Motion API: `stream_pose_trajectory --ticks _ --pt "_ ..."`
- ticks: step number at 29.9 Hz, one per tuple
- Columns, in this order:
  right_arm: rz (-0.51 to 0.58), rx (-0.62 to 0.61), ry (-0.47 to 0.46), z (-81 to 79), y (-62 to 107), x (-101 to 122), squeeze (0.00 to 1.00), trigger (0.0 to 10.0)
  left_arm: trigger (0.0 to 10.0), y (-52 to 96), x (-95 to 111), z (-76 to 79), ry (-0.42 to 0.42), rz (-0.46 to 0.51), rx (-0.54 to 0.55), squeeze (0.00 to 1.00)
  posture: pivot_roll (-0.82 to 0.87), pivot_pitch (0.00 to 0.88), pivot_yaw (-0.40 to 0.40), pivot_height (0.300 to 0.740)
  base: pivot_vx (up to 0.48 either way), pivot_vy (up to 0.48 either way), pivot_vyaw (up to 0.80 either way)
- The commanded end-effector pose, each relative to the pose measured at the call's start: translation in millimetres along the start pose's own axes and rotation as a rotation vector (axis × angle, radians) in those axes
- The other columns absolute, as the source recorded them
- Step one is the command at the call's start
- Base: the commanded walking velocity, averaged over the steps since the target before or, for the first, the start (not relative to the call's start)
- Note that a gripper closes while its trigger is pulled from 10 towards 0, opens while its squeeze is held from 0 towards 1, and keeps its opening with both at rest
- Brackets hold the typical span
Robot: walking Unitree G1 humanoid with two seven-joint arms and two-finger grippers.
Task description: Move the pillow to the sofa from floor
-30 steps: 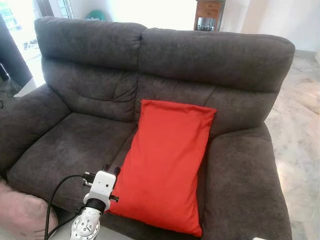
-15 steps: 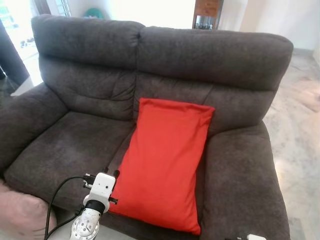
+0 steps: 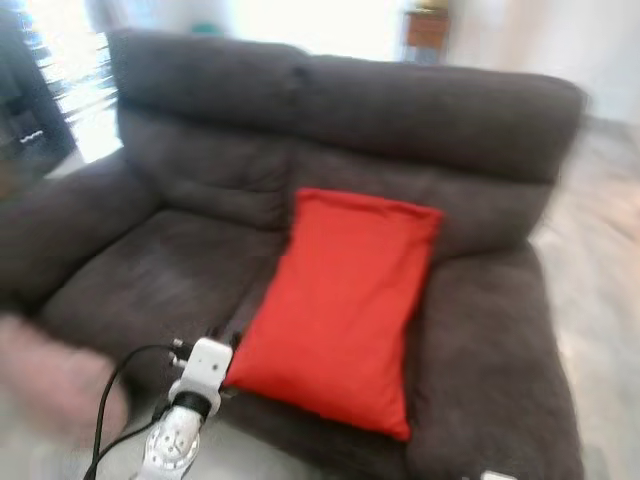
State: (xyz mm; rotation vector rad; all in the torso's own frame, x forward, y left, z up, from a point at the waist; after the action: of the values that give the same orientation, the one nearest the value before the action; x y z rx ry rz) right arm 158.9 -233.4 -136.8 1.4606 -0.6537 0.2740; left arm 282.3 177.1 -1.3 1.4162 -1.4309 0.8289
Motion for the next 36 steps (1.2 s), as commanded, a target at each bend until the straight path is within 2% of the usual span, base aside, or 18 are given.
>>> stream_pose_trajectory --ticks 1,7,10,13,16,17,18,20,22,23,24,25,28,30,32,33,36 --pt "-0.022 0.009 -0.005 -2.6 1.9 -9.9 0.00 10.0 10.0 -6.8 7.1 -0.5 -0.017 0.023 -0.008 0.00 0.08 0.003 -0.002 0.740 -0.281 0.000 0.00" --pt "-0.017 0.007 -0.005 -1.2 1.1 -6.3 0.00 10.0 10.0 -8.3 5.4 -2.0 -0.020 0.019 -0.006 0.00 0.07 0.007 -0.003 0.740 -0.181 0.000 0.00" --pt "-0.012 0.008 -0.005 -3.3 -0.3 -2.1 0.00 10.0 10.0 -8.6 -0.7 -7.7 0.005 -0.009 0.020 0.00 0.07 0.010 -0.003 0.740 0.000 0.000 0.00" --pt "-0.001 0.014 -0.003 -10.4 -3.5 6.5 0.00 10.0 10.0 -11.0 -10.7 -17.7 0.057 -0.068 0.047 0.00 0.08 0.013 -0.007 0.740 0.000 0.000 0.00" --pt "0.001 0.017 -0.004 -12.9 -4.1 7.6 0.00 10.0 10.0 -15.3 -9.9 -32.1 0.080 -0.086 0.091 0.00 0.08 0.014 -0.009 0.740 0.000 0.000 0.00" --pt "0.001 0.018 -0.004 -13.2 -3.9 6.8 0.00 10.0 10.0 -16.2 -12.7 -35.0 0.098 -0.107 0.098 0.00 0.08 0.014 -0.009 0.740 0.000 0.000 0.00" --pt "0.000 0.019 -0.005 -13.8 -3.6 5.5 0.00 10.0 10.0 -16.5 -22.7 -38.2 0.138 -0.171 0.103 0.00 0.08 0.016 -0.010 0.740 0.000 0.000 0.00" --pt "0.000 0.019 -0.005 -14.2 -3.5 5.0 0.00 10.0 10.0 -15.6 -30.1 -37.6 0.152 -0.213 0.095 0.00 0.09 0.016 -0.013 0.740 0.000 0.000 0.00" --pt "-0.001 0.022 -0.007 -16.3 -3.5 4.0 0.00 10.0 10.0 -11.5 -46.5 -36.0 0.114 -0.302 0.067 0.00 0.09 0.020 -0.014 0.740 0.000 0.000 0.00" --pt "0.000 0.024 -0.011 -18.4 -3.6 3.8 0.00 10.0 10.0 -5.9 -60.6 -36.0 0.138 -0.379 0.061 0.00 0.08 0.018 -0.013 0.740 0.000 0.000 0.00" --pt "0.000 0.024 -0.011 -18.4 -3.6 3.8 0.00 10.0 10.0 -5.9 -60.6 -36.0 0.138 -0.379 0.061 0.00 0.08 0.018 -0.013 0.740 0.000 0.000 0.00" --pt "0.000 0.023 -0.013 -17.6 -3.5 3.6 0.00 10.0 10.0 1.8 -73.8 -32.8 0.168 -0.451 0.048 0.00 0.08 0.020 -0.013 0.740 0.000 0.000 0.00" --pt "-0.001 0.017 -0.022 -14.2 -2.9 2.8 0.00 10.0 10.0 20.9 -97.2 -23.7 0.157 -0.579 0.006 0.00 0.08 0.021 -0.014 0.740 0.000 0.000 0.00" --pt "-0.001 0.017 -0.023 -14.1 -2.9 2.7 0.00 10.0 10.0 25.4 -101.9 -22.8 0.149 -0.604 0.004 0.00 0.08 0.024 -0.014 0.740 0.000 0.000 0.00" --pt "-0.005 0.013 -0.032 -13.8 -2.8 1.6 0.00 10.0 10.0 56.4 -129.6 -14.6 0.162 -0.764 0.001 0.00 0.08 0.027 -0.017 0.740 0.000 0.000 0.00" --pt "-0.005 0.013 -0.032 -13.8 -2.8 1.6 0.00 10.0 10.0 56.4 -129.6 -14.6 0.162 -0.764 0.001 0.00 0.08 0.027 -0.017 0.740 0.000 0.000 0.00" --pt "-0.009 0.013 -0.031 -14.3 -2.8 0.8 0.00 10.0 10.0 68.3 -137.7 -8.4 0.149 -0.811 -0.029 0.00 0.07 0.029 -0.014 0.740 0.000 0.000 0.00"
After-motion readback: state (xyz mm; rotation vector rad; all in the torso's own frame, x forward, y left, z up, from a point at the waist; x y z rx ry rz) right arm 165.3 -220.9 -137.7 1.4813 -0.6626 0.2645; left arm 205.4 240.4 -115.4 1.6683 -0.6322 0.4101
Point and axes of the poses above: a point about 5 cm out from each wrist's last joint towards the gripper, its own y axis pointing back from the gripper into the wrist, its own x axis along the axis of the wrist's last joint, z = x × y, the point moved 5 cm from there along -y, pointing out of the wrist towards the gripper, and after that the axes turned 1 degree about -y, right-handed, at the moved point
